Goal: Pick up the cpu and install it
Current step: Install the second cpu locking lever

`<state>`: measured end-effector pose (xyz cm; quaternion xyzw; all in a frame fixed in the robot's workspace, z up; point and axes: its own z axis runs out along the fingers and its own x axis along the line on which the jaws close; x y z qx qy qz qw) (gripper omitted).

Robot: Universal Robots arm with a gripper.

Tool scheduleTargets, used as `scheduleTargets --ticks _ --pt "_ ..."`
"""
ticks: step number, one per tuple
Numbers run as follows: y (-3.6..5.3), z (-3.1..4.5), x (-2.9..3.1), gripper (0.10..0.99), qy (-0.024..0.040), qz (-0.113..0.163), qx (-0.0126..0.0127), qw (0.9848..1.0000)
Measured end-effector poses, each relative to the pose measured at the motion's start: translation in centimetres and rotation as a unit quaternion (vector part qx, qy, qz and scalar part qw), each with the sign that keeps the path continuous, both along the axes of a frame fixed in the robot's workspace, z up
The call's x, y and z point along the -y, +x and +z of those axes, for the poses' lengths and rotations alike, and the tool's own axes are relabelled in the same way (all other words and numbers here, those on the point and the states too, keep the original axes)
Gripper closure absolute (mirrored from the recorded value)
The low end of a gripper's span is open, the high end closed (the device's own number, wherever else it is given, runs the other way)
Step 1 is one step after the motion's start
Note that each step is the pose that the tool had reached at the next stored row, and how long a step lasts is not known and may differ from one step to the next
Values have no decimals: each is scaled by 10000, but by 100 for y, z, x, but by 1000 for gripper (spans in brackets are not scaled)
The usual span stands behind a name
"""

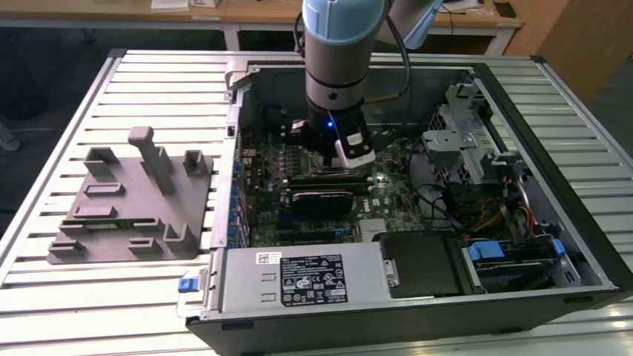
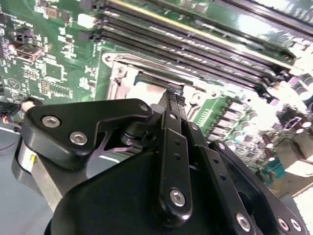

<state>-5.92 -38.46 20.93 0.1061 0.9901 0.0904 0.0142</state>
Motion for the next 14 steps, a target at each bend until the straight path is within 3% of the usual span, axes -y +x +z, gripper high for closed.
scheduleTargets --ticks 8,14 --pt "110 -4 -166 980 -164 0 -1 9999" --pt "113 23 -184 980 -169 0 -1 9999"
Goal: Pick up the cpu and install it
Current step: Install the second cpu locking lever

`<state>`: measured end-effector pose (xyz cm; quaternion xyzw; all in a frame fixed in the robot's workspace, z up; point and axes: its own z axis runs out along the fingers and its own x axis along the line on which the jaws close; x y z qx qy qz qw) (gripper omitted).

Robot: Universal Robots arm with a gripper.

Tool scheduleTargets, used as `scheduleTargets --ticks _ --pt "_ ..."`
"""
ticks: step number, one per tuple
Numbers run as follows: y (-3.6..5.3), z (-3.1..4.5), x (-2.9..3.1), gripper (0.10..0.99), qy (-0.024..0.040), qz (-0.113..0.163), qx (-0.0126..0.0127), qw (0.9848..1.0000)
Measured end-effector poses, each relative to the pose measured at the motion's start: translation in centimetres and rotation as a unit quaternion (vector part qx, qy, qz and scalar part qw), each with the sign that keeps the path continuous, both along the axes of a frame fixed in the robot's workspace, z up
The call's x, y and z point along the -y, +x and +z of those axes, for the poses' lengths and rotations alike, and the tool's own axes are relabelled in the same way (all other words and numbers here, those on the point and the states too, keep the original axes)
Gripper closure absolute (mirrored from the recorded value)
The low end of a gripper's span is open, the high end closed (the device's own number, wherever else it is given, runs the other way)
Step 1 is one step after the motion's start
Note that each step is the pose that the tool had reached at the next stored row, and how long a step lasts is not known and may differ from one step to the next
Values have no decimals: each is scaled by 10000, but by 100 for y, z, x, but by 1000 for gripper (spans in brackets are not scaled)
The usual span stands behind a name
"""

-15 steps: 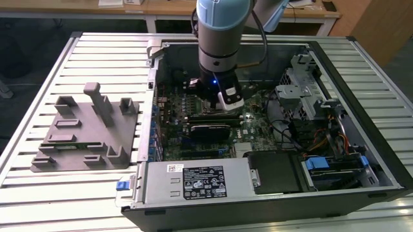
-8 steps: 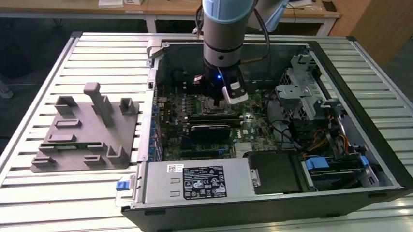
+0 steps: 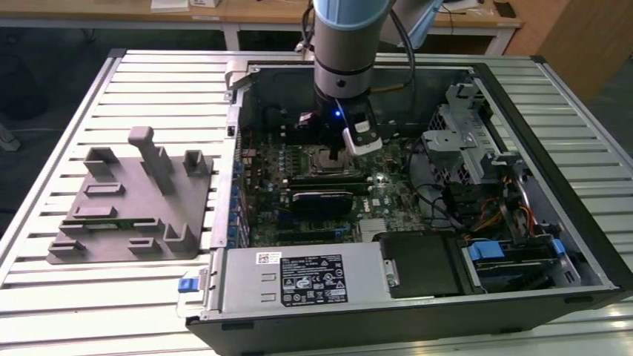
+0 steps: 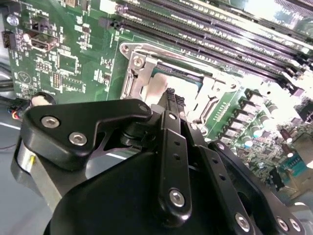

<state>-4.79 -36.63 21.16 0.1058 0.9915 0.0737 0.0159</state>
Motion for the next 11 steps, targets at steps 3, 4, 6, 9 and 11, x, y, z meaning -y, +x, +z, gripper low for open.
scheduleTargets --ticks 3,4,6,9,11 --pt "0 56 -1 980 0 0 2 10000" --pt "0 77 -1 980 0 0 4 10000" --pt "0 97 -1 980 0 0 7 10000" --pt "0 103 -1 980 0 0 7 10000" --pt "0 104 -1 980 0 0 8 10000"
